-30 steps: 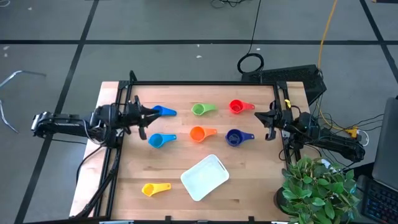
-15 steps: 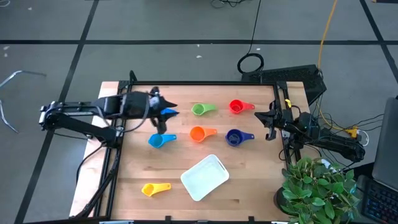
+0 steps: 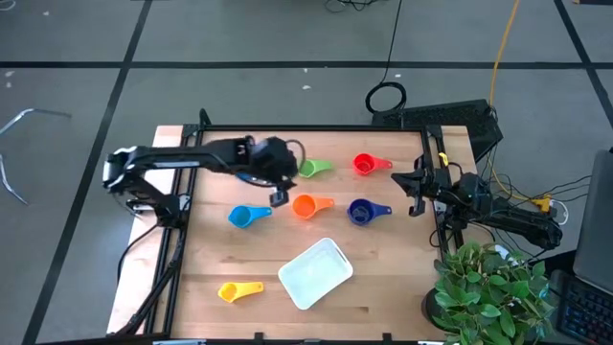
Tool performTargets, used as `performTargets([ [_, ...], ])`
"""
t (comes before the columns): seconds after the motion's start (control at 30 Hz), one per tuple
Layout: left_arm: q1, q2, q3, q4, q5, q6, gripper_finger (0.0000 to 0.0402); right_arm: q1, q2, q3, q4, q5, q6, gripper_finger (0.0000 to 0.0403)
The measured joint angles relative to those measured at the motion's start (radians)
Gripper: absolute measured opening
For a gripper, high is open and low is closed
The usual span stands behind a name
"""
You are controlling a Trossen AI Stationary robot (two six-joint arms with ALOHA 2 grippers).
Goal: Nest measuring cups in basket
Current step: Stack the orange measuring cup on top of the purple measuring cup
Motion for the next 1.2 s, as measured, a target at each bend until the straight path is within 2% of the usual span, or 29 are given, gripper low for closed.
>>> performTargets([
  [0.3,0.001,0.205,0.0,0.032,0.03,-0.053,0.015,0.0,0.0,0.0,-0.026,-0.001,0.0,0.0],
  [0.5,0.008,0.299,0.0,0.031,0.037,-0.08,0.015,0.0,0.0,0.0,-0.041,-0.002,0.0,0.0],
  [0.77,0.019,0.359,-0.001,0.034,0.06,-0.097,0.015,0.0,0.0,0.0,-0.063,-0.003,0.0,0.0],
  [0.93,0.018,0.368,-0.001,0.034,0.122,-0.103,0.0148,0.0,0.001,0.0,-0.068,-0.003,0.0,0.0],
  [1.07,0.019,0.368,-0.001,0.033,0.123,-0.123,0.012,0.0,0.001,0.0,-0.08,-0.003,0.002,0.0],
  [1.2,0.02,0.368,-0.001,0.032,0.123,-0.128,0.0053,0.0,0.002,0.0,-0.125,-0.003,0.024,0.0],
])
